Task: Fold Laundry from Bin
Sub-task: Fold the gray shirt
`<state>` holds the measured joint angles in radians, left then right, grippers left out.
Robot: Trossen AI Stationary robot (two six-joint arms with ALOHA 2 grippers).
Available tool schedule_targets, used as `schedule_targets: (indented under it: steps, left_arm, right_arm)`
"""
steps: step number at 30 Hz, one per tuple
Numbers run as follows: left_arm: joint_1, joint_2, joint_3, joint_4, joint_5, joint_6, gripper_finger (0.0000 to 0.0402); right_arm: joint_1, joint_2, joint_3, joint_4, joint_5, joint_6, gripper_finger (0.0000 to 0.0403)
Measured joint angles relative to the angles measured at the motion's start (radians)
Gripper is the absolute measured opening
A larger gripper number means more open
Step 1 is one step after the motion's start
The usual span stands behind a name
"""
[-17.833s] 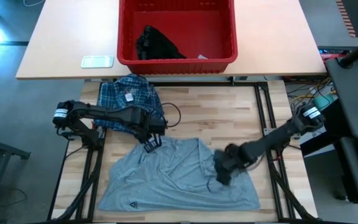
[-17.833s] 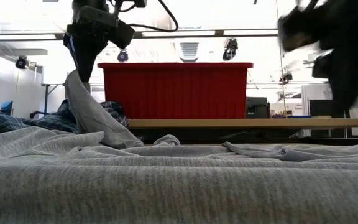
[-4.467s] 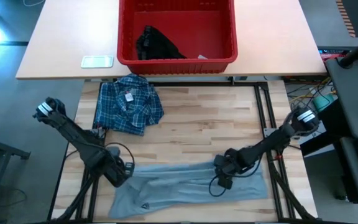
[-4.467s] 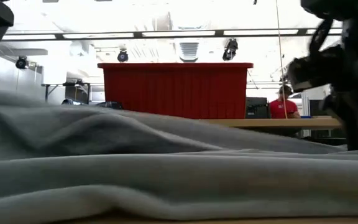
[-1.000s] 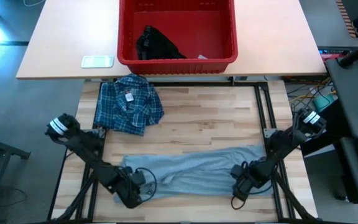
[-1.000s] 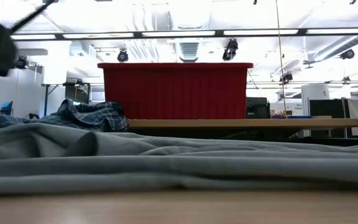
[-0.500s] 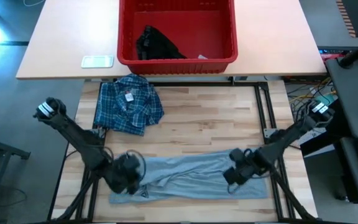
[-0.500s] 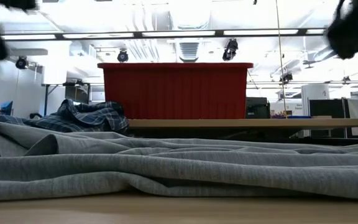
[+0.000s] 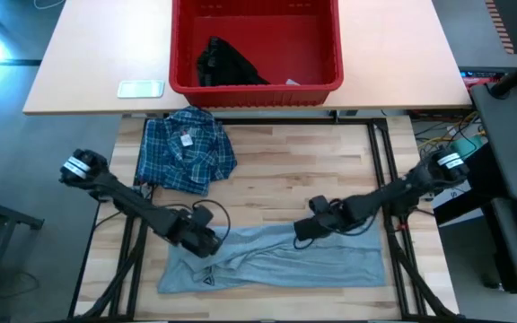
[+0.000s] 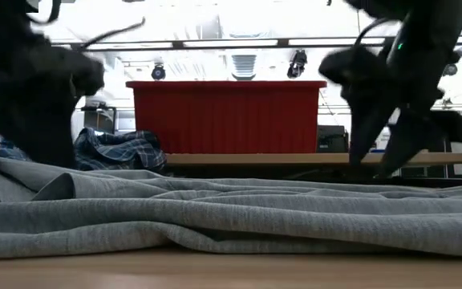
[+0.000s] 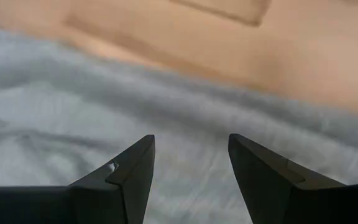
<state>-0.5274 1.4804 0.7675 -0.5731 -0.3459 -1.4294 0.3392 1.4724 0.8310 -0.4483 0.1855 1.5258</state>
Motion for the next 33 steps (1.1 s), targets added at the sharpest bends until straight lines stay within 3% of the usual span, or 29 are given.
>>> schedule_targets:
  steps: [5, 9, 18, 21, 24, 28, 31, 33]
  left_arm:
    - [0.004, 0.119, -0.03, -0.006, 0.02, -0.113, 0.0149]
    - [0.004, 0.143, -0.034, -0.01, 0.006, -0.176, 0.0164]
    - [0.017, 0.021, 0.073, -0.047, -0.03, 0.017, 0.0213]
    - [0.016, 0.007, 0.085, 0.012, -0.044, 0.111, 0.0225]
    - [0.008, 0.008, 0.08, 0.017, -0.011, 0.131, 0.0228]
    - [-0.034, -0.034, 0.078, -0.055, -0.001, 0.124, 0.0229]
    - [-0.084, -0.074, 0.067, -0.126, -0.002, 0.106, 0.0229]
    - [-0.114, -0.09, 0.044, -0.15, 0.0, 0.102, 0.0229]
  right_arm:
    - [-0.081, 0.085, -0.018, -0.071, -0.021, -0.019, 0.0201]
    - [-0.101, 0.097, -0.02, -0.093, -0.047, -0.026, 0.0201]
    - [-0.1, 0.016, 0.083, -0.025, 0.02, -0.095, 0.0201]
    - [-0.093, 0.055, 0.131, 0.143, 0.024, -0.253, 0.0198]
    - [-0.082, 0.137, 0.18, 0.391, 0.017, -0.523, 0.0177]
    - [-0.083, 0.29, 0.289, 0.584, -0.005, -0.872, 0.0105]
    - [-0.102, 0.404, 0.382, 0.636, -0.004, -1.018, 0.0033]
    - [-0.117, 0.483, 0.427, 0.691, -0.004, -1.073, 0.0018]
